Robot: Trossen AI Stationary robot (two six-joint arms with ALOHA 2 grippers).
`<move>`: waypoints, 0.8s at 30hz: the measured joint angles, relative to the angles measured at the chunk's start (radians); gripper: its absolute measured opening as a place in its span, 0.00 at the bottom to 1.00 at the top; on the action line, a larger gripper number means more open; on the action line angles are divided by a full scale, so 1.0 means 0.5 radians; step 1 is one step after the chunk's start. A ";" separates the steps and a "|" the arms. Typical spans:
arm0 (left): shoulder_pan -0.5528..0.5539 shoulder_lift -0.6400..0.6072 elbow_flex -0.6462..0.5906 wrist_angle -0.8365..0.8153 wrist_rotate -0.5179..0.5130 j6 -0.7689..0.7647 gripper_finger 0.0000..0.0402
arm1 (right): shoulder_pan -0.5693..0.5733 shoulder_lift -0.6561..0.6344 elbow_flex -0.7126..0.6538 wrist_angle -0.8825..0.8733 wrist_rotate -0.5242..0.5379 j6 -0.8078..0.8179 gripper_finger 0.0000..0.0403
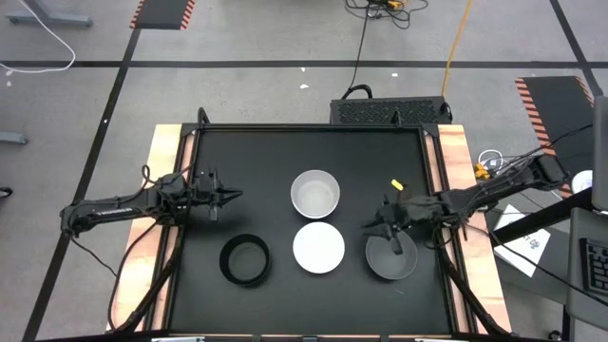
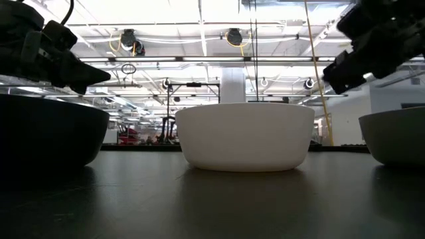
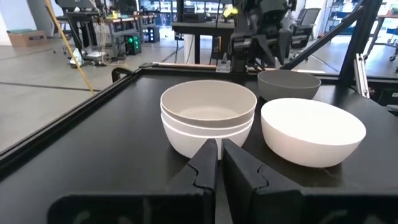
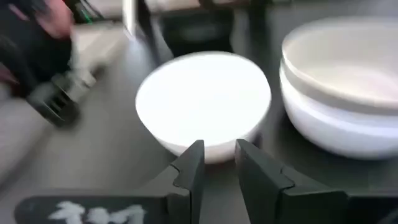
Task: Nest bowls inside each other
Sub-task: Stack the dark grey bowl on top of the light grey bowl
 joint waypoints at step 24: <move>0.000 0.163 0.000 0.010 0.053 -0.011 0.06 | 0.012 -0.096 0.521 -1.557 -0.123 0.508 0.21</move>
